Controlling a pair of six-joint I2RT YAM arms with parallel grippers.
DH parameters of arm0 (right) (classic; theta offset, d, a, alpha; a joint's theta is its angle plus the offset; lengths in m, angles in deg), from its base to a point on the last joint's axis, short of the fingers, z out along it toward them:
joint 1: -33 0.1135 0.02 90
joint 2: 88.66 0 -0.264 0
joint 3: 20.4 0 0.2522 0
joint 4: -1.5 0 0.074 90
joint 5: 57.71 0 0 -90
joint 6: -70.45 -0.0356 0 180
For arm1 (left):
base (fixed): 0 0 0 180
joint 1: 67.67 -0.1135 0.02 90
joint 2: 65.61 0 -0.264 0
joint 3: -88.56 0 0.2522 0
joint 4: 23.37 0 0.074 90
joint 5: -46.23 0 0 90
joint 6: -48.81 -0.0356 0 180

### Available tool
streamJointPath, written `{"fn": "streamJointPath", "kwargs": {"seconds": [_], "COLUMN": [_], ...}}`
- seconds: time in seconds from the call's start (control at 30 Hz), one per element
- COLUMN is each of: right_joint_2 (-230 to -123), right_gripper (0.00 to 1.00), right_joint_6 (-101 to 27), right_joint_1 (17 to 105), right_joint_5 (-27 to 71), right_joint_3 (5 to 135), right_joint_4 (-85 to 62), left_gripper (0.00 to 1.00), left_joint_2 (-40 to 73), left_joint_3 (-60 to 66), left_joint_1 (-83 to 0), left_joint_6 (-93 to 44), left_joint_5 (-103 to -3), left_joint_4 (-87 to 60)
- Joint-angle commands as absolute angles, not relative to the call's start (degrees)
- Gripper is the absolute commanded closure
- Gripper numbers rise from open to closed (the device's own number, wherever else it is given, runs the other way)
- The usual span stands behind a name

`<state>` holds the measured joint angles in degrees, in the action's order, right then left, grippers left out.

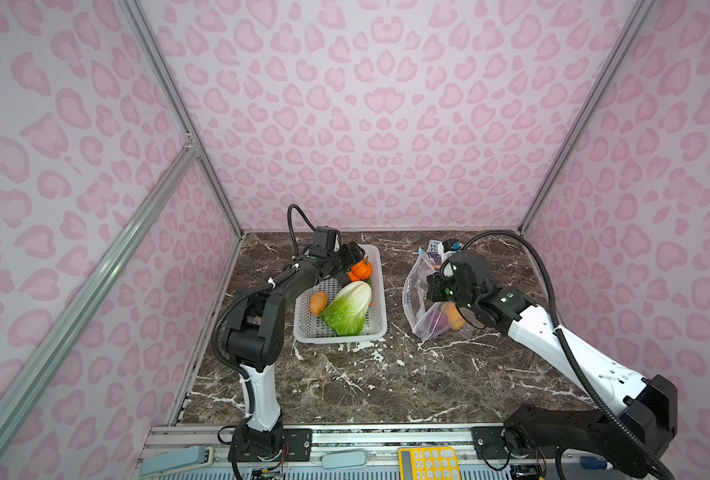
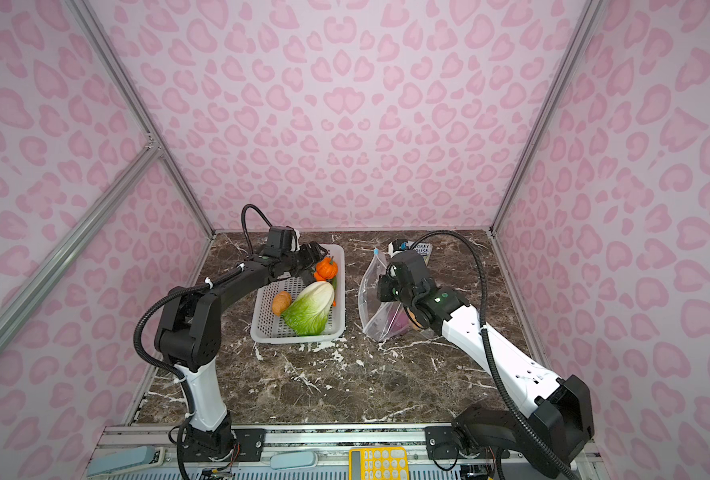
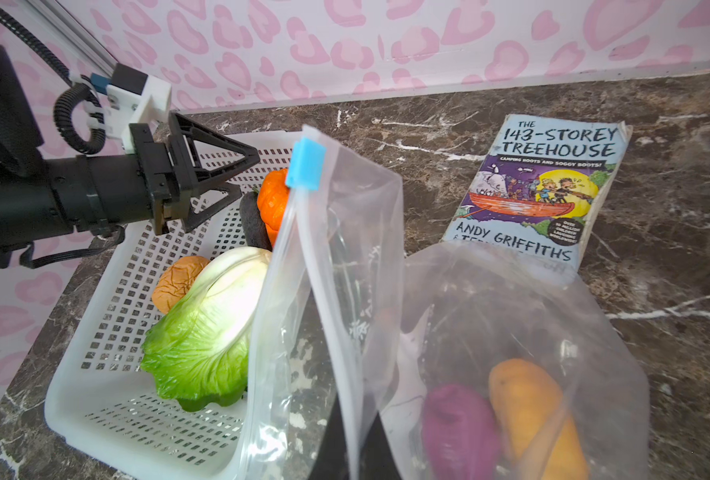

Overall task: Place the food in the zip-top bag and seal the zipper
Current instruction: 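Lower the left gripper onto the orange pumpkin and close on it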

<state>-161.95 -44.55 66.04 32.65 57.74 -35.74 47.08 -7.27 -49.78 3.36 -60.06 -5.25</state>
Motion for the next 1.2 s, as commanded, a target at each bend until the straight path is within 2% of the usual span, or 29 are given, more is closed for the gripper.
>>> {"fn": "streamJointPath", "kwargs": {"seconds": [0.0,0.3,0.5,0.6,0.77,0.9,1.17], "right_joint_2": [-162.2,-162.8,-162.6,-162.5,-161.7,-161.3,-161.3], "right_gripper": [1.0,1.0,1.0,1.0,1.0,1.0,1.0], "right_joint_6": [-44.1,-43.8,-43.8,-43.9,-43.9,-44.0,-44.0], "right_joint_1": [65.9,65.4,65.1,65.1,65.0,64.9,64.8], "right_joint_5": [32.6,32.5,32.5,32.6,33.1,33.1,33.2], "right_joint_3": [57.6,57.5,57.5,57.5,57.2,57.1,56.8], "right_joint_4": [-34.3,-34.4,-34.7,-35.0,-35.5,-35.5,-35.3], "left_gripper": [0.14,0.15,0.19,0.25,0.41,0.49,0.53], "left_joint_2": [49.0,53.6,55.3,55.7,55.6,55.1,50.8], "left_joint_3": [-8.3,-9.2,-10.0,-10.1,-9.8,-9.6,-8.4], "left_joint_1": [-49.8,-49.8,-49.8,-49.8,-49.9,-49.9,-50.2], "left_joint_6": [5.0,6.6,7.3,7.2,7.1,7.0,5.1], "left_joint_5": [-60.7,-62.5,-64.1,-64.2,-64.3,-64.5,-63.7], "left_joint_4": [-7.4,-9.5,-11.1,-11.2,-11.5,-11.6,-11.1]}}
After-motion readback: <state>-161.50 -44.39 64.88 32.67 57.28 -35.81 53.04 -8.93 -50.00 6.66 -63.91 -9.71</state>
